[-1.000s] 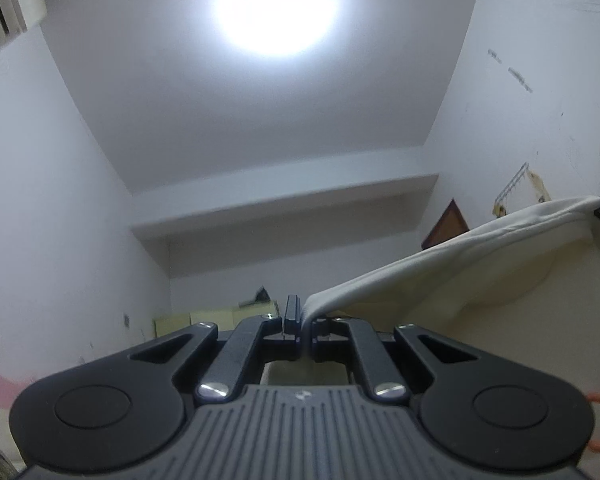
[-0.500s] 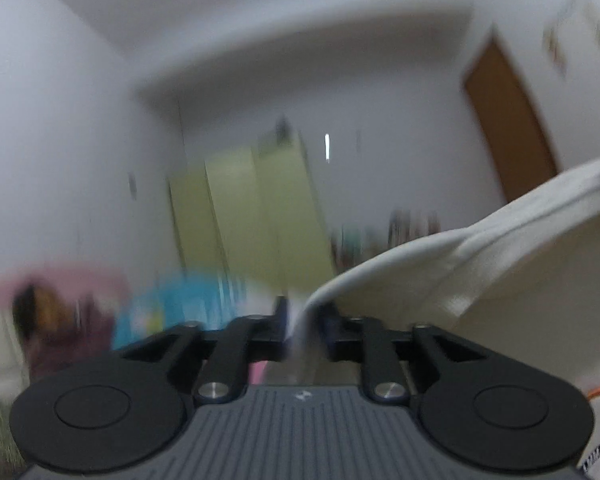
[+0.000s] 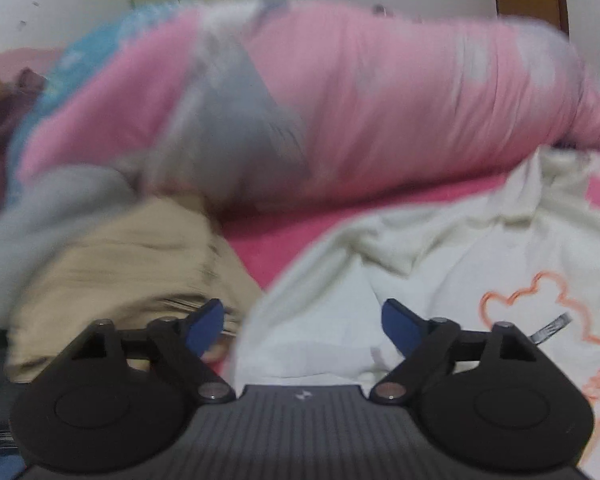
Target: Fold clothes
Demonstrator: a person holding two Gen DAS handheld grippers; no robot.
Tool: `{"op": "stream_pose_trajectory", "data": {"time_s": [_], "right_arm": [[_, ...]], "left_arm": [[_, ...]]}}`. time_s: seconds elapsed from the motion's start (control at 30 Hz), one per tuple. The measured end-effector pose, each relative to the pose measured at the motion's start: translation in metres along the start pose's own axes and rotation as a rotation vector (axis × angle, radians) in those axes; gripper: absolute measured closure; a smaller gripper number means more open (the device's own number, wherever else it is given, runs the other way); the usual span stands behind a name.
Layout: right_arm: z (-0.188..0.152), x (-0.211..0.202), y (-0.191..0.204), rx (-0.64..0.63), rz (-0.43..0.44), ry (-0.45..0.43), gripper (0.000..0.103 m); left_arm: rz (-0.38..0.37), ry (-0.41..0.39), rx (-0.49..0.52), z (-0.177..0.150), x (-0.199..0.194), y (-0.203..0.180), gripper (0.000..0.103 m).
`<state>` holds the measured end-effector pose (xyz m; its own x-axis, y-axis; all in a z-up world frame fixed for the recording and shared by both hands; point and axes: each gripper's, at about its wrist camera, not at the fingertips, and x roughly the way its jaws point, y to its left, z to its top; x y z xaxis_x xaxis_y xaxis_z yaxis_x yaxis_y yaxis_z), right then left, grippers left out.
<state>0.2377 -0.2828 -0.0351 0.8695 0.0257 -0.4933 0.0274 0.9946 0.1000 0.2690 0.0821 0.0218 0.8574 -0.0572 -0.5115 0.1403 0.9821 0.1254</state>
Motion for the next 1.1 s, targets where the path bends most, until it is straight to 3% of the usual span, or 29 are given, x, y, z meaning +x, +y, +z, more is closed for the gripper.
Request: {"op": "stream_pose_trajectory", "data": {"time_s": [0.13, 0.2, 0.33, 0.53, 0.63, 0.67, 0.73, 0.8, 0.83, 0.9, 0.97, 1.03, 1.1], "right_arm": [[-0.035, -0.09, -0.022, 0.077, 0.117, 0.008, 0.048], [-0.064, -0.129, -0.025, 0.096, 0.179, 0.026, 0.047], [-0.126, -0.173, -0.021, 0.122, 0.225, 0.046, 0.046], [-0.186, -0.18, -0.001, 0.123, 0.192, 0.014, 0.046], [-0.207, -0.174, 0.007, 0.095, 0.167, -0.035, 0.045], [-0.207, -0.175, 0.005, 0.106, 0.173, -0.043, 0.045], [-0.208, -0.176, 0.0, 0.139, 0.192, -0.054, 0.045], [-0.21, -0.176, -0.008, 0.181, 0.221, -0.061, 0.045], [-0.21, -0.176, -0.012, 0.203, 0.234, -0.064, 0.045], [-0.213, -0.176, -0.018, 0.244, 0.263, -0.063, 0.045], [-0.214, -0.176, -0.02, 0.263, 0.275, -0.068, 0.045], [-0.215, -0.176, -0.02, 0.267, 0.278, -0.068, 0.045], [-0.215, -0.175, -0.02, 0.265, 0.277, -0.064, 0.045]], "left_arm": [[-0.032, -0.019, -0.054, -0.029, -0.093, 0.022, 0.003], [-0.061, 0.012, -0.072, -0.045, -0.117, 0.015, 0.002], [-0.16, 0.112, -0.106, -0.112, -0.187, 0.019, 0.001], [-0.184, 0.327, -0.13, -0.198, -0.231, 0.022, 0.001], [-0.152, 0.327, -0.17, -0.22, -0.248, 0.033, 0.004], [-0.144, 0.308, -0.183, -0.229, -0.261, 0.037, 0.01], [-0.142, 0.291, -0.22, -0.244, -0.298, 0.047, 0.036], [-0.159, 0.296, -0.248, -0.248, -0.323, 0.06, 0.08], [-0.165, 0.3, -0.259, -0.248, -0.335, 0.065, 0.092], [-0.151, 0.289, -0.278, -0.246, -0.358, 0.084, 0.092], [-0.102, 0.25, -0.294, -0.223, -0.355, 0.106, 0.092], [-0.034, 0.139, -0.325, -0.2, -0.371, 0.143, 0.092], [0.071, -0.034, -0.393, -0.168, -0.385, 0.189, 0.092]]}}
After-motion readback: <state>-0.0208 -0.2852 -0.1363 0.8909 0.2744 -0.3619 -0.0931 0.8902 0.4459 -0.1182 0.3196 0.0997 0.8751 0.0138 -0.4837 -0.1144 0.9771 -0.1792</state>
